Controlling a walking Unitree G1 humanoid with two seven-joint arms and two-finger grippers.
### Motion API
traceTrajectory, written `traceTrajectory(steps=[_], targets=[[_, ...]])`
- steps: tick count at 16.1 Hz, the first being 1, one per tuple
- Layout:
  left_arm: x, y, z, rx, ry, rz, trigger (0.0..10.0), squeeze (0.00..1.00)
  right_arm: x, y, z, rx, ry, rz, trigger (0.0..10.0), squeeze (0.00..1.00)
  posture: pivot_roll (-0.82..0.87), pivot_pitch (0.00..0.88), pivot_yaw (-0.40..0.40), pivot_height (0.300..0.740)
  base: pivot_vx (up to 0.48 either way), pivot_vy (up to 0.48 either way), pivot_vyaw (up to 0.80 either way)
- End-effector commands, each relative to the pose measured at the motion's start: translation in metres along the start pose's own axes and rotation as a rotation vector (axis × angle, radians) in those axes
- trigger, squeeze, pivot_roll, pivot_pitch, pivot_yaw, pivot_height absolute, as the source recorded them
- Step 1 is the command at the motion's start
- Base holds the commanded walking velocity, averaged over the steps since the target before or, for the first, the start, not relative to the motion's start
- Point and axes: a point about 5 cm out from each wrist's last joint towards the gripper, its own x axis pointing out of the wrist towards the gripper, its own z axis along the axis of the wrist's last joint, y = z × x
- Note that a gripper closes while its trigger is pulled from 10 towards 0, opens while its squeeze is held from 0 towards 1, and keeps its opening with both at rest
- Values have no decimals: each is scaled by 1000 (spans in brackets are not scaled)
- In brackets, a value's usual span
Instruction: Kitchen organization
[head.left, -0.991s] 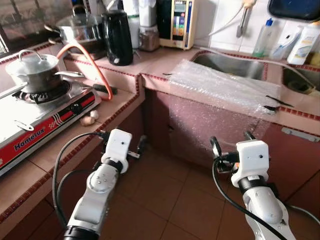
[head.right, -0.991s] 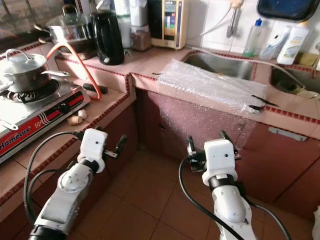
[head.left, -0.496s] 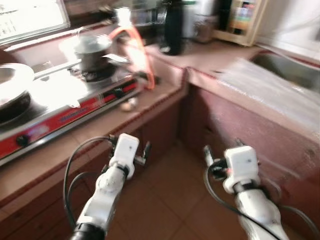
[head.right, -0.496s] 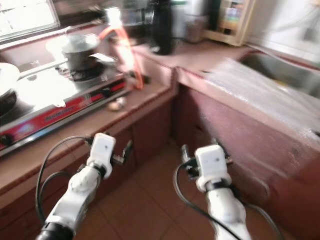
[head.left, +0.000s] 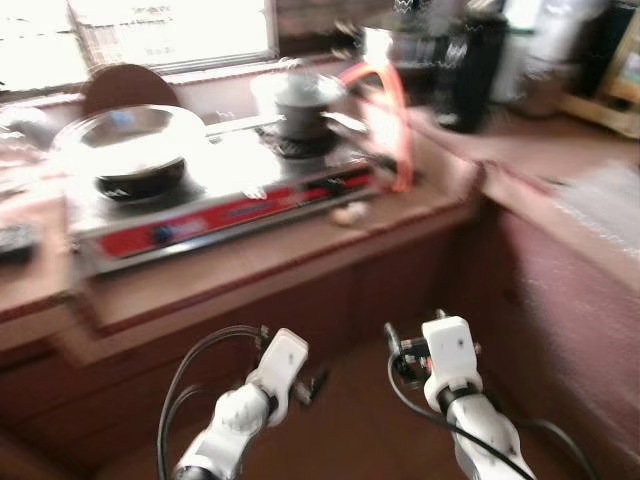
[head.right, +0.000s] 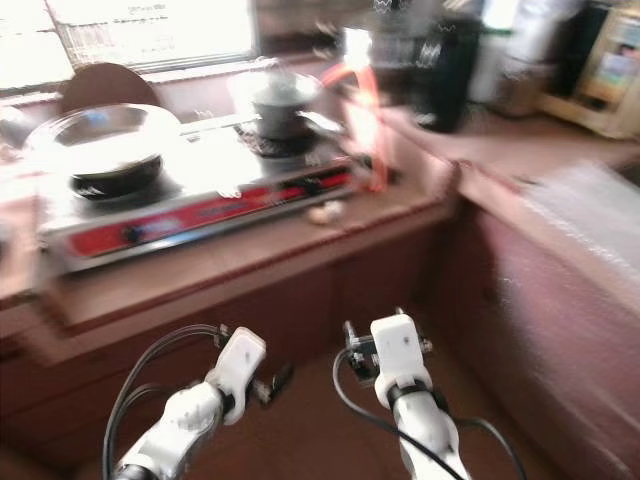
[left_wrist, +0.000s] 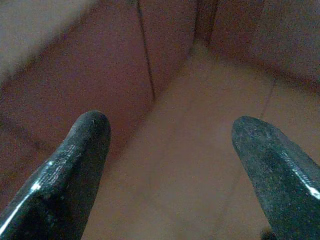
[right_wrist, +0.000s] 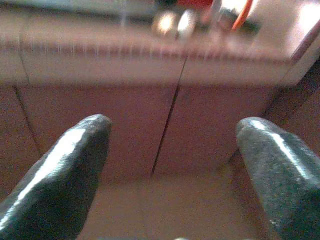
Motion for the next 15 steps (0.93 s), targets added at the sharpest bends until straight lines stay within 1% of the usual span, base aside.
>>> traceTrajectory(steps=[1, 2, 3, 4, 5, 6, 7, 8, 9, 10, 11, 12, 13, 15], targets=[[3, -5, -2, 16, 18, -34, 10000, 0, -2, -7, -15, 16, 52, -27, 10000, 0, 15, 0, -26, 740, 0, 0, 800], [1, -2, -10, 45, 53, -15, 10000, 0, -3, -8, -27, 26, 91, -35, 10000, 0, 16, 0, -27, 740, 0, 0, 800], [-4, 5, -29, 36, 145, 0, 10000, 0, -6, -8, -52, 31, 180, -31, 10000, 0, 17, 0, -28, 740, 0, 0, 800], [-10, 11, -43, 20, 222, 23, 10000, 0, -9, -8, -69, 34, 247, -30, 10000, 0, 17, 0, -27, 740, 0, 0, 800], [-18, 15, -59, -41, 306, 40, 10000, 0, -12, -8, -87, 52, 316, -35, 10000, 0, 31, 0, -27, 740, 0, 0, 731], [-24, 17, -70, -72, 352, 39, 10000, 0, -14, -6, -95, 52, 359, -23, 10000, 0, 36, 0, -27, 740, 0, 0, 681], [-28, 19, -77, -85, 380, 40, 10000, 0, -16, -5, -101, 43, 385, -13, 10000, 0, 41, 0, -27, 740, 0, 0, 688], [-40, 23, -93, -96, 450, 50, 10000, 0, -18, 0, -111, 49, 435, 8, 10000, 0, 42, 0, -25, 740, 0, 0, 681], [-44, 25, -97, -85, 471, 51, 10000, 0, -18, 1, -113, 50, 446, 11, 10000, 0, 42, 0, -25, 740, 0, 0, 681], [-52, 28, -108, -127, 515, 92, 10000, 0, -20, 5, -119, 58, 483, 22, 10000, 0, 40, 0, -21, 740, 0, 0, 488], [-63, 31, -121, -203, 560, 148, 10000, 0, -24, 8, -127, 82, 539, 29, 10000, 0, 49, 0, -22, 740, 0, 0, 488], [-68, 33, -125, -228, 577, 176, 10000, 0, -26, 9, -130, 98, 565, 27, 10000, 0, 51, 0, -22, 740, 0, 0, 488], [-73, 35, -132, -252, 617, 236, 10000, 0, -29, 9, -135, 106, 597, 31, 10000, 0, 67, 0, -25, 740, 0, 0, 712], [-75, 36, -134, -261, 628, 294, 10000, 0, -32, 11, -139, 89, 622, 59, 10000, 0, 80, 0, -30, 740, 0, 0, 0]])
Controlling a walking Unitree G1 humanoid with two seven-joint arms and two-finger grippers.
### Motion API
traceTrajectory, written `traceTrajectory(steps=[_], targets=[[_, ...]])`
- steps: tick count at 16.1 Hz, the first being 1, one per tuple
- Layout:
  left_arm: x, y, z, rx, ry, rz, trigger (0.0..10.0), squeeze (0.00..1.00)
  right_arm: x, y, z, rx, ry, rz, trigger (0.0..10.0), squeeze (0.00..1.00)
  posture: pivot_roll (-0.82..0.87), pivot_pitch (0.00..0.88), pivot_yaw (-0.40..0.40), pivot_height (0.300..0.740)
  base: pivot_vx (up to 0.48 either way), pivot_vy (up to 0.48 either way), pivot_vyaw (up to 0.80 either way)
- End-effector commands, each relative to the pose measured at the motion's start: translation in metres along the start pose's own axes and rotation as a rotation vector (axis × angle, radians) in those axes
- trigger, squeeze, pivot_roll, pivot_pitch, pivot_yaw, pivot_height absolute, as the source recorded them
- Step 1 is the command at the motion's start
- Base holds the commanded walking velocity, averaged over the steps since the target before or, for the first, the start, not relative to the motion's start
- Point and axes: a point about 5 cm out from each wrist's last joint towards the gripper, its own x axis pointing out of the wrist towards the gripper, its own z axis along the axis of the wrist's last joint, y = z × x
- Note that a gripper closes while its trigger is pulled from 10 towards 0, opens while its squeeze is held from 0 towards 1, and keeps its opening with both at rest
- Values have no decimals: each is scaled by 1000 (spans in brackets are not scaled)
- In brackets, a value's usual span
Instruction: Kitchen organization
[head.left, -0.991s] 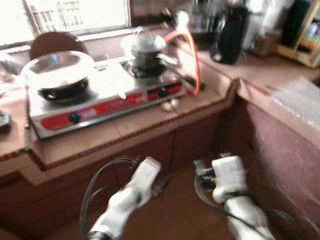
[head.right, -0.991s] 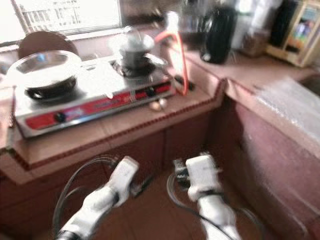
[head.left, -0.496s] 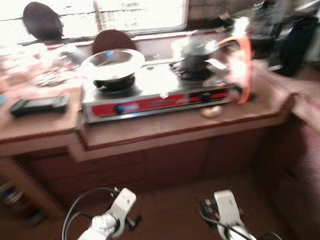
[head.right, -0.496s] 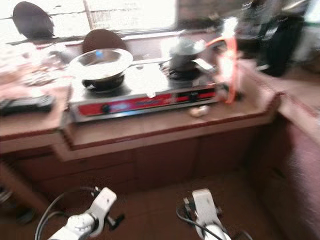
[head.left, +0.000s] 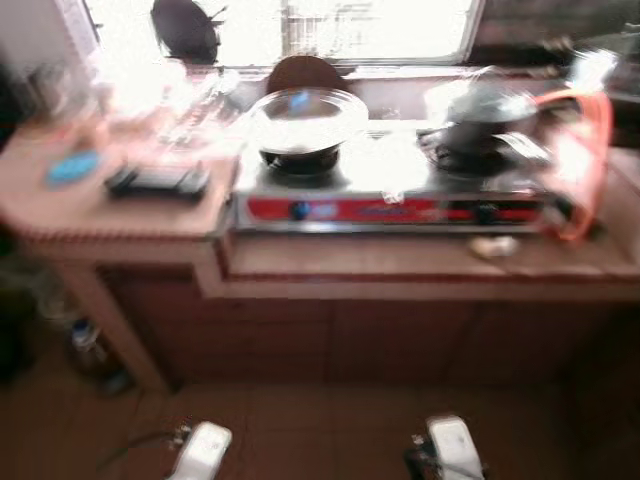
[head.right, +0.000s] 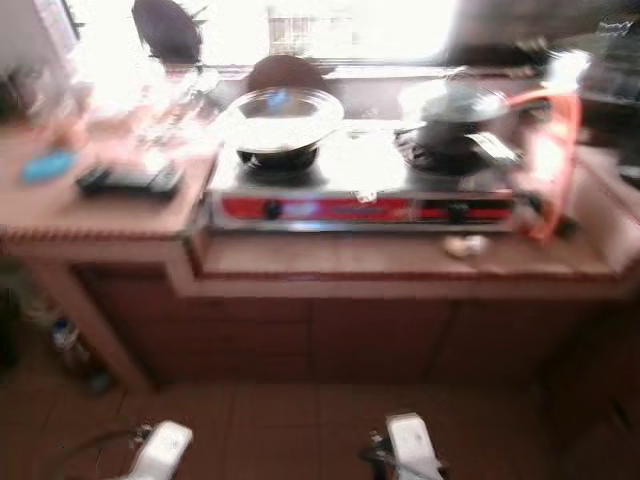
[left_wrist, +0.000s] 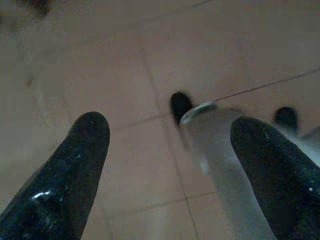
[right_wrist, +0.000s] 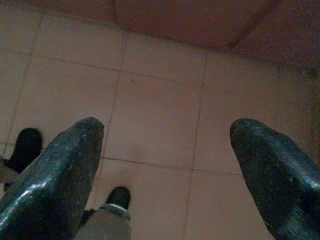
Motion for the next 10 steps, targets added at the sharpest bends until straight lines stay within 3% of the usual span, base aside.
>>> traceTrajectory(steps=[1, 6, 8, 10], targets=[[1, -1, 11, -21, -28, 21, 10000, 0, -3, -1, -11, -9, 35, 11, 10000, 0, 92, 0, -33, 740, 0, 0, 0], [-1, 9, 3, -38, -10, 78, 10000, 0, -5, -3, -22, 21, 95, -10, 10000, 0, 149, 0, -40, 740, 0, 0, 0], [-1, 11, 5, -77, -9, 101, 10000, 0, -6, -9, -27, 99, 120, -59, 10000, 0, 169, 0, -41, 740, 0, 0, 0], [0, 8, 12, -48, -18, 98, 10000, 0, -6, -10, -28, 156, 130, -79, 10000, 0, 195, 0, -45, 740, 0, 0, 0]])
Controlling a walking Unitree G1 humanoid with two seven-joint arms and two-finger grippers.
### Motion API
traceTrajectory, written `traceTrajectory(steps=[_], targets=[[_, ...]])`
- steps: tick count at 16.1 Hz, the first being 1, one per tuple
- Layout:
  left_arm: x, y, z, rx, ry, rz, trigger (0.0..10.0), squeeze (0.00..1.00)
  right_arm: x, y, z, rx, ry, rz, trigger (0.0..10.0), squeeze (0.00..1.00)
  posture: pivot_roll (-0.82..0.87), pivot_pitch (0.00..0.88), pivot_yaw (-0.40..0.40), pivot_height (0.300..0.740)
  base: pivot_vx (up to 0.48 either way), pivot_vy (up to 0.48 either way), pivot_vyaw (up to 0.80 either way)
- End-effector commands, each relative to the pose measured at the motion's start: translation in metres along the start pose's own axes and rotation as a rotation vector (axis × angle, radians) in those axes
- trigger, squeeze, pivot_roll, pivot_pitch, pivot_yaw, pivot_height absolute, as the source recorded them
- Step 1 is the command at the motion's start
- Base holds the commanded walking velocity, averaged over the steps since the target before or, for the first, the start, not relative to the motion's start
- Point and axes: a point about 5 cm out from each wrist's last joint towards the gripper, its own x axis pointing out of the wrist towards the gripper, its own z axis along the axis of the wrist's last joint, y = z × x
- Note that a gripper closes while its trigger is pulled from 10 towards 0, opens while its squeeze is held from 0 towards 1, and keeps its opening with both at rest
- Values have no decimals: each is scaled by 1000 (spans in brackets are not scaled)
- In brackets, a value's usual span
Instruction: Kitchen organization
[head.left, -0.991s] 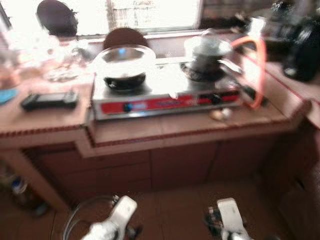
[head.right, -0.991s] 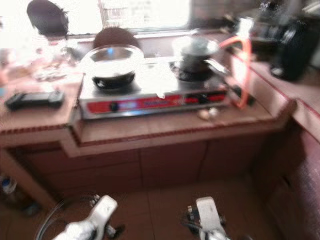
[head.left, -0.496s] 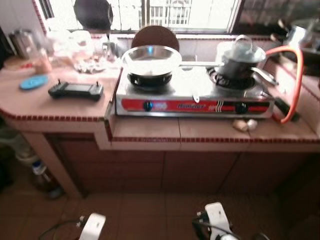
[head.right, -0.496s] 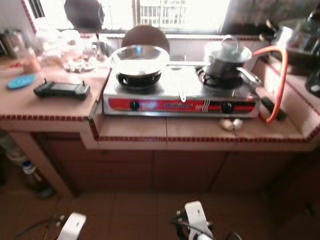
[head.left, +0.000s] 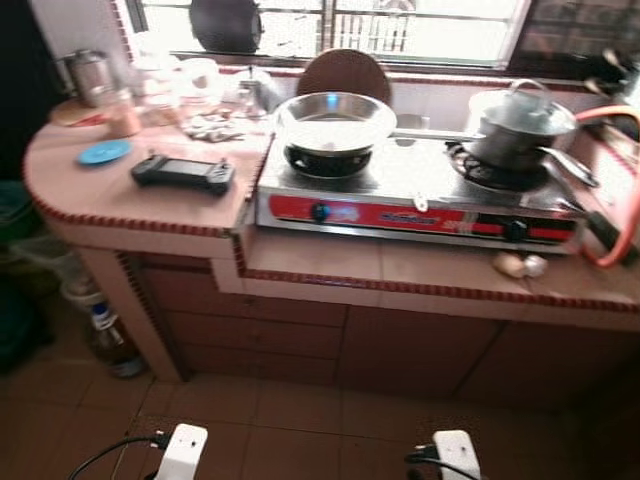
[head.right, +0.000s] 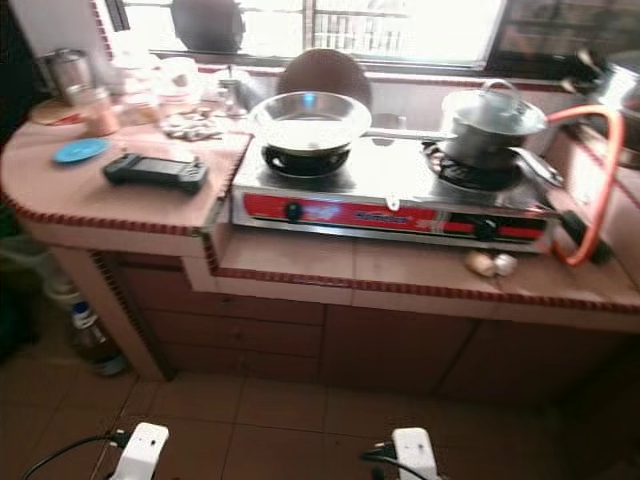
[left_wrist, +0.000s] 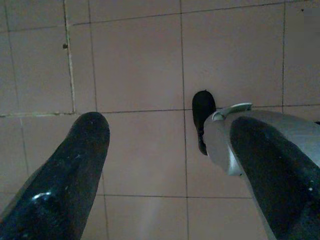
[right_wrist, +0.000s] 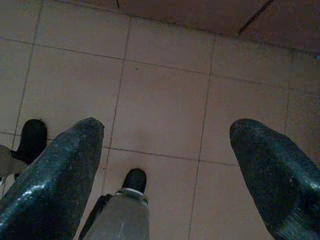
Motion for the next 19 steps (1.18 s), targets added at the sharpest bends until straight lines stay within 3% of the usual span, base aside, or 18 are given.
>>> traceTrajectory(steps=[1, 6, 9, 19], targets=[[1, -5, 9, 41, -11, -6, 10000, 0, 0, -1, -2, 3, 19, -4, 10000, 0, 211, 0, -51, 740, 0, 0, 0], [1, -13, 22, 75, -40, -12, 10000, 0, 2, 2, 5, -37, 5, 5, 10000, 0, 219, 0, -52, 740, 0, 0, 0], [1, -18, 24, 206, -30, -28, 10000, 0, 2, 3, 4, -29, 8, 2, 10000, 0, 205, 0, -34, 740, 0, 0, 0], [0, -9, 46, 402, -52, -13, 10000, 0, -3, 12, -19, 47, 57, -43, 10000, 0, 184, 0, 91, 740, 0, 0, 0]])
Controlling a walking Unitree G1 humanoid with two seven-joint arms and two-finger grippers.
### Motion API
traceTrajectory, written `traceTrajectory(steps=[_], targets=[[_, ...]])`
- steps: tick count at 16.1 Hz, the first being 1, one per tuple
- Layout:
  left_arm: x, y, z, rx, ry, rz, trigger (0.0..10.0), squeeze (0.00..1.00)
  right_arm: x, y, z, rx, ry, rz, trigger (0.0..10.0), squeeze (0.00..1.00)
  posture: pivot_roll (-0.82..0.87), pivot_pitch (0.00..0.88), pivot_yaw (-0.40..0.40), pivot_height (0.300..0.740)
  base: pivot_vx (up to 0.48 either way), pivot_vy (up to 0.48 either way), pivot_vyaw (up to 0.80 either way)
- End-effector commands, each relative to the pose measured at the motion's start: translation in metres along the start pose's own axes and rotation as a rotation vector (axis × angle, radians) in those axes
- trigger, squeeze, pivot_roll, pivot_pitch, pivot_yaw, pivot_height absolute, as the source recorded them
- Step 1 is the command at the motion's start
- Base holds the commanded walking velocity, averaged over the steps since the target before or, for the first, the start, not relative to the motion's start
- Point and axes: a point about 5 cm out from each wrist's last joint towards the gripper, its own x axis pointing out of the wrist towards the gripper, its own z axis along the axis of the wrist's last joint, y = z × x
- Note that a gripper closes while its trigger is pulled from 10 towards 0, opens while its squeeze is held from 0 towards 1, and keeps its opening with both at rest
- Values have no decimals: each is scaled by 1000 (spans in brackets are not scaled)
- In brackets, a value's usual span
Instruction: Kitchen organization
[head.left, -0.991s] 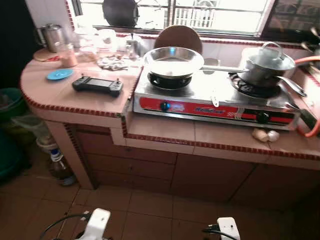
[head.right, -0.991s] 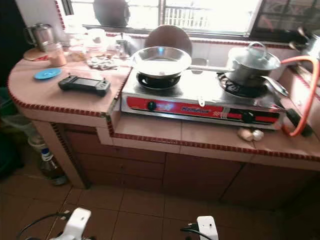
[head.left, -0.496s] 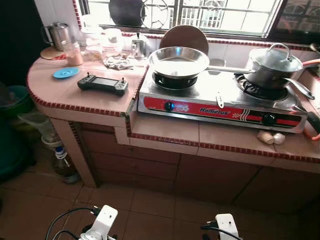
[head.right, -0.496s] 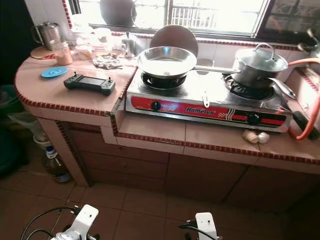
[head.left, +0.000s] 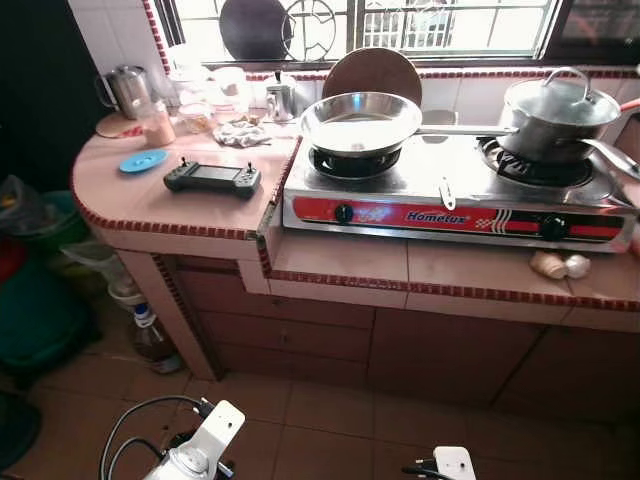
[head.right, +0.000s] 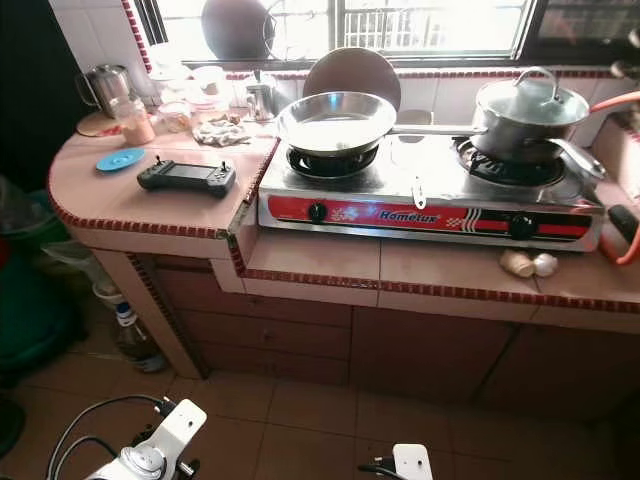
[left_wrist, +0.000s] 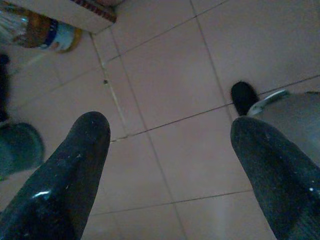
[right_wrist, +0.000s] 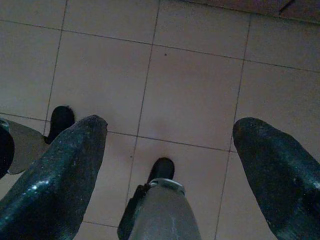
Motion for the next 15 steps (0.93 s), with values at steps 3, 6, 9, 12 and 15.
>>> traceTrajectory(steps=[3, 6, 9, 12, 15], targets=[[-2, -13, -36, 9, 50, -14, 10000, 0, 0, 0, -1, -2, 3, -7, 10000, 0, 171, 0, 77, 740, 0, 0, 0], [-1, -20, -33, -22, 36, -6, 10000, 0, 0, -3, 1, -60, -4, 3, 10000, 0, 170, 0, 50, 740, 0, 0, 0], [-1, -31, -35, -18, 39, -22, 10000, 0, 0, -5, 2, -125, -4, 5, 10000, 0, 172, 0, 34, 740, 0, 0, 800], [-2, -43, -40, -24, 46, -49, 10000, 0, 1, -3, 8, -135, -17, 17, 10000, 0, 172, 0, 26, 740, 0, 0, 533], [-2, -44, -41, -21, 49, -41, 10000, 0, 2, -2, 8, -154, -16, 28, 10000, 0, 170, 0, 7, 740, 0, 0, 0]])
